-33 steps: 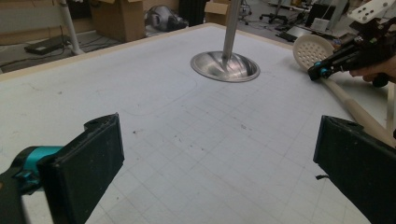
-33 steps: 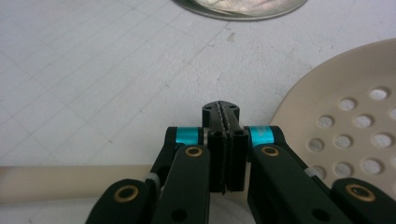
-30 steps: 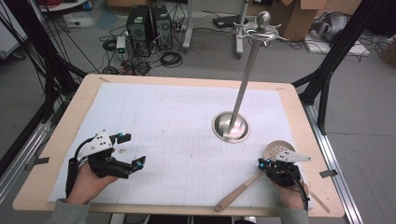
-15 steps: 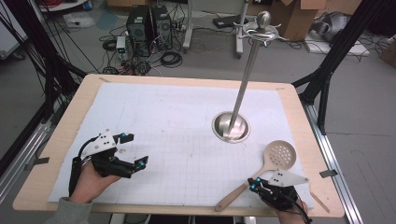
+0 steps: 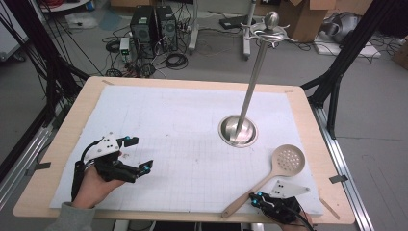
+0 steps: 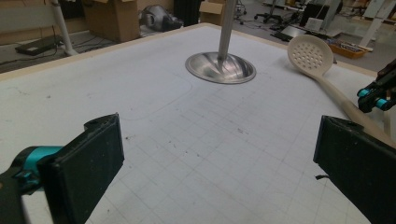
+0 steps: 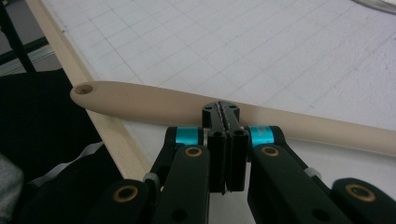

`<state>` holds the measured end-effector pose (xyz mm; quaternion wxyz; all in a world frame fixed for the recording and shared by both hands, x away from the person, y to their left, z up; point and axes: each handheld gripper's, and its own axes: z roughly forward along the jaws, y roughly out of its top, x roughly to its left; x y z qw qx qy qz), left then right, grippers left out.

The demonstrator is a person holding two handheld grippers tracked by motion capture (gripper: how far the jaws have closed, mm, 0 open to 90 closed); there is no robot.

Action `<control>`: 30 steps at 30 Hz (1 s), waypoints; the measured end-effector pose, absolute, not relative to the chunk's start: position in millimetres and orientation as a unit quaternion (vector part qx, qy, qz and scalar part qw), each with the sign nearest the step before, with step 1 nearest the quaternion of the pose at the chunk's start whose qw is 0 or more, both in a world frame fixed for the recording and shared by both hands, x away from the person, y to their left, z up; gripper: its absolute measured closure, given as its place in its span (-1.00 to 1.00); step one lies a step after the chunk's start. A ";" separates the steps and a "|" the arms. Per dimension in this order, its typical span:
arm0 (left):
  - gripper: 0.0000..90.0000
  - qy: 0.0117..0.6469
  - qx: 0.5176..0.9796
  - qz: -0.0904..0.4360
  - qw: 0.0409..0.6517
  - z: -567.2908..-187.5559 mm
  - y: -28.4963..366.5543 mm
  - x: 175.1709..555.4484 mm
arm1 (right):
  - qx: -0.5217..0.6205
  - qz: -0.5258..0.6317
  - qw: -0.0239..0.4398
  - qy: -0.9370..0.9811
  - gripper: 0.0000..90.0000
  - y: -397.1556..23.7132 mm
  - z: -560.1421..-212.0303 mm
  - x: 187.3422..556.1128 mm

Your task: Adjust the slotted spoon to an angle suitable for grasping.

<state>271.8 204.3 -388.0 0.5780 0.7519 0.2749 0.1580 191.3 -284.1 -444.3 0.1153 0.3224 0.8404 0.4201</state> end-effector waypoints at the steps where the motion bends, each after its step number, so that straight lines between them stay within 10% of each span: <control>1: -0.95 0.274 0.752 0.159 0.578 -387.7 204.4 271.5 | 0.325 0.423 0.114 0.838 1.00 -283.8 -444.6 191.8; 30: -0.96 0.291 0.744 0.175 0.575 -386.3 224.6 256.9 | 0.336 0.410 0.162 0.833 1.00 -236.5 -447.6 242.3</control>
